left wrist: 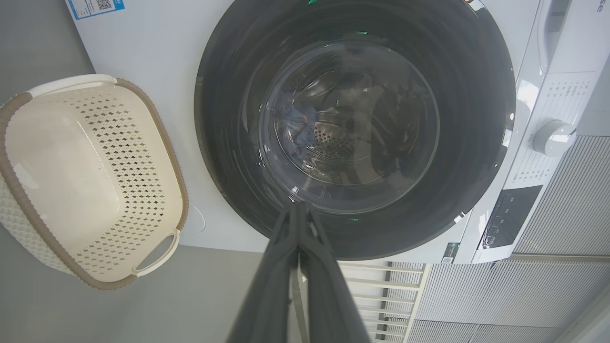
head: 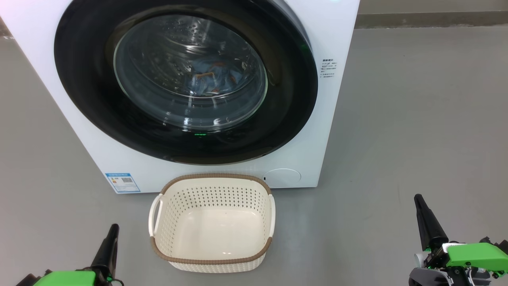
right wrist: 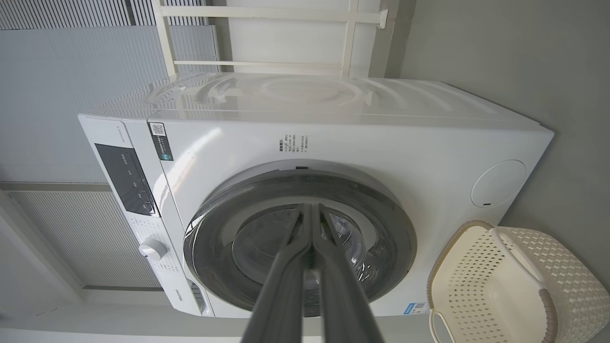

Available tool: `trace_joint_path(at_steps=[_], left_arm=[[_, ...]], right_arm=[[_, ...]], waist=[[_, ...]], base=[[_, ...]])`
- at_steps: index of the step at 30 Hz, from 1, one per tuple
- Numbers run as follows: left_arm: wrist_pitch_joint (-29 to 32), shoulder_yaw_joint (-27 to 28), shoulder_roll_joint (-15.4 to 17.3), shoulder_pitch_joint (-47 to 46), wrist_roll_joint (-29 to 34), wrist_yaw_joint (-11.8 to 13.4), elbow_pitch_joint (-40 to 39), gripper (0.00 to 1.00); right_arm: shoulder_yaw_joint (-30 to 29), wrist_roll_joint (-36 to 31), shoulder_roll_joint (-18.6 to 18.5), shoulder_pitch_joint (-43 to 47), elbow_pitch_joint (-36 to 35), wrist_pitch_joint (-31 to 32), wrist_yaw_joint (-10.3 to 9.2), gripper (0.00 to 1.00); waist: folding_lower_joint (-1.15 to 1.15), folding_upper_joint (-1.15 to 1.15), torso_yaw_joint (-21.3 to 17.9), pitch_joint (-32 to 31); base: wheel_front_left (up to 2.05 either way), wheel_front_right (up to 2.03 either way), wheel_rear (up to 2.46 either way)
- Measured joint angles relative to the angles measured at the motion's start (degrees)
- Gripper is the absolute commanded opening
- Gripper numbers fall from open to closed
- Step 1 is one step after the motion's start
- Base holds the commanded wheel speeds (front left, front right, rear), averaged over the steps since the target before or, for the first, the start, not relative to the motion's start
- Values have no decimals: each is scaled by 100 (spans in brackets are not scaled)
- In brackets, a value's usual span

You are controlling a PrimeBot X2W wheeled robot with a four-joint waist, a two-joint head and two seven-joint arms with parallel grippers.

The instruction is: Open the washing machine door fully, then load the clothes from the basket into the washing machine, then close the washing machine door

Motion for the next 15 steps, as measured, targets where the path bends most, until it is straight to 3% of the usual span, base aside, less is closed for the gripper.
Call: trace_joint_path(at_steps=[15], left_arm=[[0,1,0,0,0,0,0,0]], right_arm=[[-14,0,2,0,0,0,0,0]], waist=[[0,0,0,0]], base=[[0,0,0]])
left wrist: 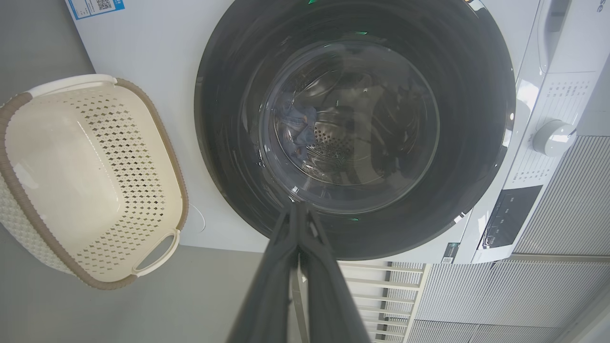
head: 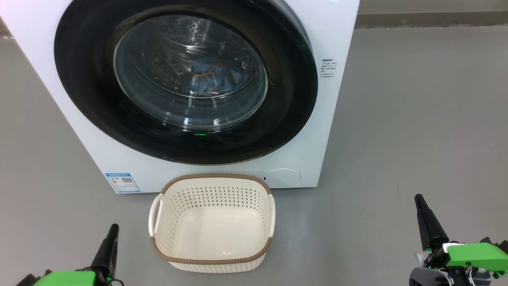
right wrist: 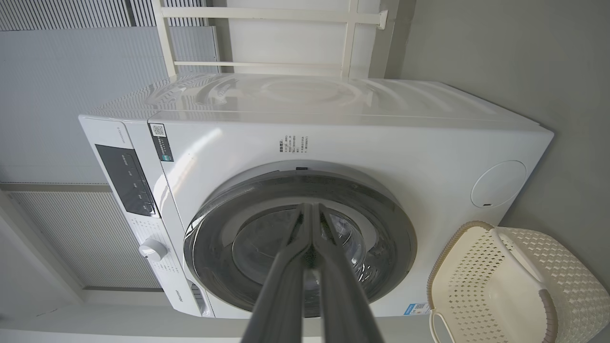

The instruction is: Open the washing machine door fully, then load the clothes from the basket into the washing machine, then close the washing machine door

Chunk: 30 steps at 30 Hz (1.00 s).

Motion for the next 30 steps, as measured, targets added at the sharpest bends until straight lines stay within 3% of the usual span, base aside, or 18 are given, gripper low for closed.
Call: trace_joint_path(at_steps=[30], left_arm=[[0,0,0,0,0,0,1,0]], right_arm=[[-16,-1,9,0,0,26,0,0]], waist=[[0,0,0,0]], base=[[0,0,0]])
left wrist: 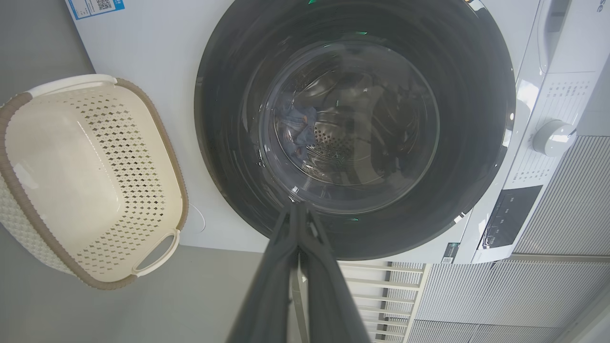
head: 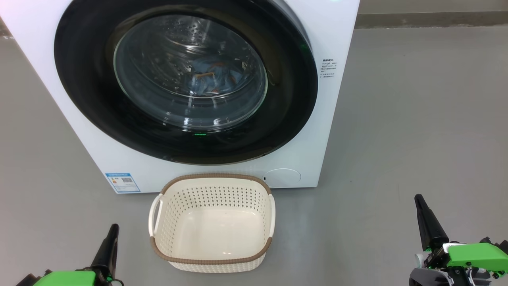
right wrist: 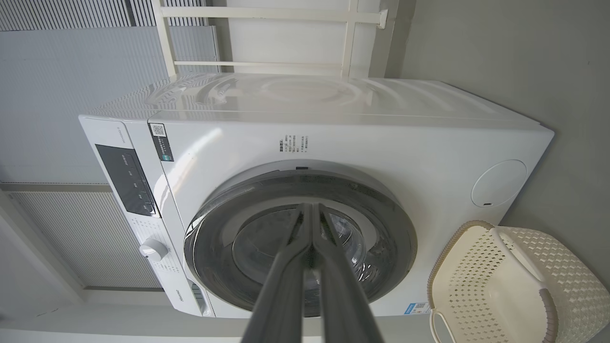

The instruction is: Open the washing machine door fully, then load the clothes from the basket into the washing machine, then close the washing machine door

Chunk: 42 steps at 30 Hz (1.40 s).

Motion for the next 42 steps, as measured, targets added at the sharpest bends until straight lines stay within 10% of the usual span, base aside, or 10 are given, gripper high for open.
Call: trace_joint_path(at_steps=[42], left_arm=[[0,0,0,-1,0,0,0,0]], right_arm=[[-19,-1,7,0,0,15,0,0]], waist=[[0,0,0,0]], base=[[0,0,0]])
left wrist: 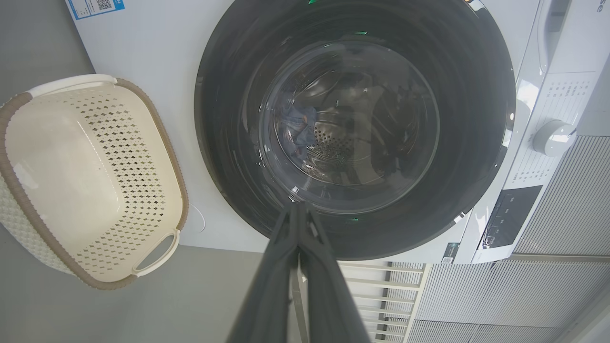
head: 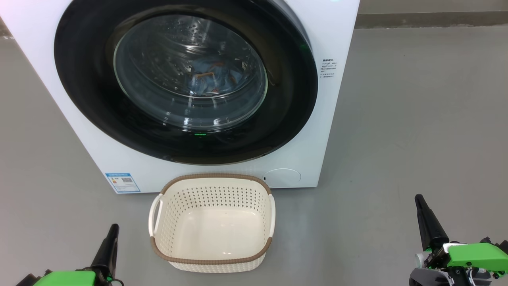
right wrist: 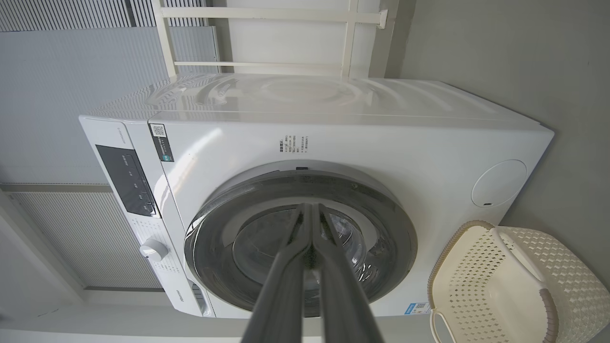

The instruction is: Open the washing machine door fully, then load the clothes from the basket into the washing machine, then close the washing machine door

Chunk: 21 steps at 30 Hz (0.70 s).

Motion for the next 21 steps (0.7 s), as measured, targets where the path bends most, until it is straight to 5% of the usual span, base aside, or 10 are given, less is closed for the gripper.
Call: trace_joint_path(at_steps=[21], left_arm=[[0,0,0,0,0,0,0,0]], right_arm=[[-4,0,3,0,0,0,0,0]], waist=[[0,0,0,0]], base=[[0,0,0]])
